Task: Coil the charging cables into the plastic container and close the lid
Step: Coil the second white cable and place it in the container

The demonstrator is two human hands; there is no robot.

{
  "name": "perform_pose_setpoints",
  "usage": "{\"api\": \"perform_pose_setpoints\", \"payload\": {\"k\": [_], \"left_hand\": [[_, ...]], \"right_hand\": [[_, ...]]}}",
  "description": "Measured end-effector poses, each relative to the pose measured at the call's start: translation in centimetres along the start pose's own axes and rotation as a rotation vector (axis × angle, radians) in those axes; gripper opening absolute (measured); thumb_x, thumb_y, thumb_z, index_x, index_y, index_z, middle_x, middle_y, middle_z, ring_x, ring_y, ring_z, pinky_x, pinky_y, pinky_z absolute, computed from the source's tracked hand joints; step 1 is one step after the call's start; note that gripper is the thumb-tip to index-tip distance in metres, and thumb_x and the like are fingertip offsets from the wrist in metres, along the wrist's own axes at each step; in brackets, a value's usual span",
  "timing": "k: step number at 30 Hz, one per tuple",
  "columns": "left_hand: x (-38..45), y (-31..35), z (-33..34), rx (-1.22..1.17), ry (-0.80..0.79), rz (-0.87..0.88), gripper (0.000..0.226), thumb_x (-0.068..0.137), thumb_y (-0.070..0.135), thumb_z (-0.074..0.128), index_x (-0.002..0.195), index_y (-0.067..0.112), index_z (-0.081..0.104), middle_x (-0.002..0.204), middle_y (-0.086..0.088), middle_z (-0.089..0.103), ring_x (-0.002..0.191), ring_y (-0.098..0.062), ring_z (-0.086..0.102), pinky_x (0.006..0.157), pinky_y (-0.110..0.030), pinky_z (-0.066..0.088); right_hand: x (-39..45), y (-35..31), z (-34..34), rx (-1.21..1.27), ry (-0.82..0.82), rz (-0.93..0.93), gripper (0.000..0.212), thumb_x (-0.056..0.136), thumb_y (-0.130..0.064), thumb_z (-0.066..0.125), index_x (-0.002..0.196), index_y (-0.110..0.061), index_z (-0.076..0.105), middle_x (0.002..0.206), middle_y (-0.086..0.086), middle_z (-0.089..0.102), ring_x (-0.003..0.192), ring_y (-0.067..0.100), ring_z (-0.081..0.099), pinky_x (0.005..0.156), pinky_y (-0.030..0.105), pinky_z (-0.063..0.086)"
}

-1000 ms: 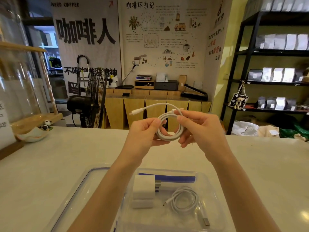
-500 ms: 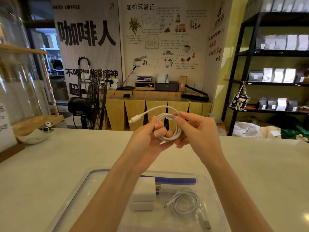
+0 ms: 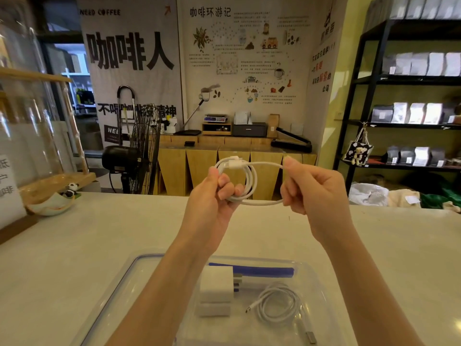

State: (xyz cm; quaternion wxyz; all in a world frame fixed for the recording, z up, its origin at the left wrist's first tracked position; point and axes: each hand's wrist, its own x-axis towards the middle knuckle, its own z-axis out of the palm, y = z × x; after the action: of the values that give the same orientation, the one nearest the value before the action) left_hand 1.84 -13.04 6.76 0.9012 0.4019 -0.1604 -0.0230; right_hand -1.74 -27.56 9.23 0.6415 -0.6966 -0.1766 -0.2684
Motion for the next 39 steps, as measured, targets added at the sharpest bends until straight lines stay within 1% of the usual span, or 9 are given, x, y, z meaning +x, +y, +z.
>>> {"api": "perform_pose_setpoints", "payload": {"k": [7, 12, 15, 19, 22, 26, 30, 33, 39], "left_hand": [[0.0, 0.1, -0.1, 0.005, -0.021, 0.050, 0.043, 0.097, 0.032, 0.025, 0.064, 0.012, 0.043, 0.043, 0.003, 0.037, 0.055, -0.016, 0.044, 0.075, -0.030, 0.046], [-0.6, -0.7, 0.5, 0.155, -0.132, 0.028, 0.037, 0.092, 0.035, 0.031, 0.065, 0.013, 0.045, 0.046, 0.003, 0.037, 0.059, -0.016, 0.042, 0.084, -0.035, 0.045], [-0.8, -0.9, 0.8, 0.204, -0.136, 0.030, 0.037, 0.091, 0.036, 0.031, 0.065, 0.012, 0.044, 0.047, 0.002, 0.035, 0.060, -0.018, 0.038, 0.080, -0.032, 0.045], [-0.8, -1.2, 0.9, 0.209, -0.167, 0.000, 0.038, 0.089, 0.037, 0.032, 0.062, 0.014, 0.044, 0.045, 0.003, 0.036, 0.057, -0.016, 0.041, 0.080, -0.032, 0.043], [-0.7, -1.7, 0.9, 0.250, -0.205, 0.005, 0.037, 0.083, 0.042, 0.034, 0.060, 0.015, 0.045, 0.044, 0.004, 0.038, 0.057, -0.015, 0.044, 0.080, -0.033, 0.043], [-0.7, -2.0, 0.8, 0.248, -0.201, -0.007, 0.036, 0.077, 0.044, 0.039, 0.057, 0.017, 0.050, 0.045, 0.004, 0.040, 0.058, -0.016, 0.042, 0.084, -0.036, 0.042], [-0.7, -1.7, 0.9, 0.211, -0.182, -0.020, 0.038, 0.090, 0.037, 0.032, 0.062, 0.014, 0.042, 0.045, 0.004, 0.036, 0.056, -0.016, 0.043, 0.080, -0.034, 0.041], [-0.8, -1.5, 1.1, 0.136, -0.170, -0.044, 0.040, 0.093, 0.033, 0.030, 0.062, 0.012, 0.044, 0.045, 0.002, 0.034, 0.054, -0.015, 0.044, 0.077, -0.031, 0.043], [-0.9, -1.5, 1.2, 0.134, -0.217, -0.098, 0.039, 0.084, 0.037, 0.037, 0.057, 0.015, 0.054, 0.045, 0.002, 0.037, 0.057, -0.017, 0.040, 0.073, -0.030, 0.043]], "right_hand": [[-0.1, 0.5, 0.5, -0.230, -0.032, -0.010, 0.045, 0.089, -0.027, 0.051, 0.047, -0.014, 0.059, 0.043, -0.002, 0.056, 0.035, 0.004, 0.043, 0.043, 0.010, 0.035], [-0.8, 1.6, 1.8, -0.900, 0.031, -0.277, 0.039, 0.089, -0.040, 0.045, 0.058, -0.017, 0.052, 0.044, -0.007, 0.045, 0.041, 0.010, 0.043, 0.043, 0.021, 0.032], [-0.6, 1.7, 2.1, -1.124, -0.001, -0.213, 0.035, 0.090, -0.047, 0.028, 0.077, -0.019, 0.043, 0.053, -0.009, 0.040, 0.047, 0.013, 0.042, 0.042, 0.020, 0.028], [-0.4, 1.9, 2.0, -0.640, -0.097, -0.056, 0.026, 0.095, -0.032, 0.032, 0.109, -0.018, 0.050, 0.070, -0.011, 0.053, 0.060, 0.004, 0.052, 0.052, 0.013, 0.041], [-0.2, 2.4, 2.1, -0.389, -0.078, -0.035, 0.021, 0.095, -0.018, 0.040, 0.109, -0.016, 0.055, 0.080, -0.006, 0.060, 0.069, 0.001, 0.055, 0.061, 0.007, 0.043], [0.2, 2.4, 1.7, 0.006, -0.026, 0.180, 0.020, 0.091, -0.014, 0.047, 0.101, -0.018, 0.064, 0.077, -0.002, 0.066, 0.072, 0.010, 0.061, 0.069, 0.019, 0.050], [0.7, 1.8, 0.7, 0.527, -0.250, 0.448, 0.027, 0.088, -0.010, 0.045, 0.109, -0.005, 0.060, 0.066, 0.002, 0.061, 0.056, 0.016, 0.056, 0.061, 0.025, 0.052], [1.0, 1.6, 0.0, 0.832, -0.275, 0.615, 0.034, 0.078, -0.017, 0.048, 0.106, -0.001, 0.059, 0.070, 0.007, 0.059, 0.065, 0.020, 0.054, 0.065, 0.030, 0.050], [1.1, 2.0, 0.2, 0.814, -0.134, 0.812, 0.022, 0.074, -0.021, 0.056, 0.067, -0.002, 0.068, 0.067, 0.008, 0.060, 0.061, 0.018, 0.055, 0.063, 0.029, 0.050]]}}
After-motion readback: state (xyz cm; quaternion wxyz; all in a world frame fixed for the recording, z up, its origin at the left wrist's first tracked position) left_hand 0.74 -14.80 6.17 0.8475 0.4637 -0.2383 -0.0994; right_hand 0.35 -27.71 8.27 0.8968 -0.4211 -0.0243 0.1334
